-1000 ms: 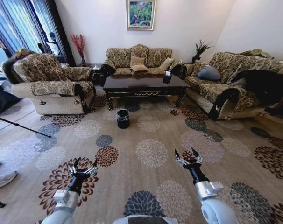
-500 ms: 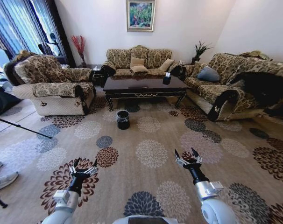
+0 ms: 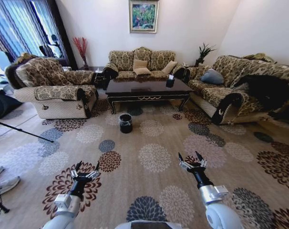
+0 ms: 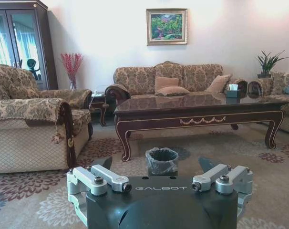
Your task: Move to the front of the table and pick up the trash from the floor, then place it into the trash bin.
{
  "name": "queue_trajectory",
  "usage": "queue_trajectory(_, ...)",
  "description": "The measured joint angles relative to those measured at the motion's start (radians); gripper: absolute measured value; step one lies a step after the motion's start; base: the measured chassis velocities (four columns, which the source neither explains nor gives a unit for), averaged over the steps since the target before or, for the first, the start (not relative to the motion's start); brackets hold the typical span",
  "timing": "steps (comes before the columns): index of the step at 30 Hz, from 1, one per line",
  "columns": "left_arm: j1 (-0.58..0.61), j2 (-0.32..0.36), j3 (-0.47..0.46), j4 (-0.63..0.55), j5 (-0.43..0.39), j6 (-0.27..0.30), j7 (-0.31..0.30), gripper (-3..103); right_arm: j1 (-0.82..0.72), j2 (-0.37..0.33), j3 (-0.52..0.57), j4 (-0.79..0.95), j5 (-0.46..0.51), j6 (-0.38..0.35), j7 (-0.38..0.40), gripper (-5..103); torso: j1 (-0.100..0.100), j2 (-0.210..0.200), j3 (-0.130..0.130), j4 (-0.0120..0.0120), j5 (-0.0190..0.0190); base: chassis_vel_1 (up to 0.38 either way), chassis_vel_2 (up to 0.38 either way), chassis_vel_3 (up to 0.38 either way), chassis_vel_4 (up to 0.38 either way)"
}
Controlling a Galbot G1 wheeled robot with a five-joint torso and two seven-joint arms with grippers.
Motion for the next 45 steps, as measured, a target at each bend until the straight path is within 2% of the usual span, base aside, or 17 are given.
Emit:
queue_trajectory(31, 0.0, 0.0, 0.0, 0.0, 0.0, 0.0, 0.0, 100, 0.0, 0.0, 0.0, 0.0, 0.0, 0.0, 0.0, 100, 0.066, 0.148, 0.083, 0.0, 0.0, 0.0, 0.0, 0.0, 0.0)
queue_trajectory(34, 0.0, 0.0, 0.0, 0.0, 0.0, 0.0, 0.0, 100, 0.0, 0.0, 0.0, 0.0, 0.0, 0.0, 0.0, 100, 0.076, 0.172, 0.096, 0.0, 0.0, 0.0, 0.0, 0.0, 0.0)
queue_trajectory(39, 0.0, 0.0, 0.0, 0.0, 0.0, 0.0, 0.0, 100, 0.0, 0.0, 0.0, 0.0, 0.0, 0.0, 0.0, 100, 0.085, 0.192, 0.107, 0.0, 0.0, 0.0, 0.0, 0.0, 0.0)
queue_trajectory(45, 0.0, 0.0, 0.0, 0.0, 0.0, 0.0, 0.0, 100, 0.0, 0.0, 0.0, 0.0, 0.0, 0.0, 0.0, 100, 0.086, 0.196, 0.11, 0.0, 0.0, 0.0, 0.0, 0.0, 0.0)
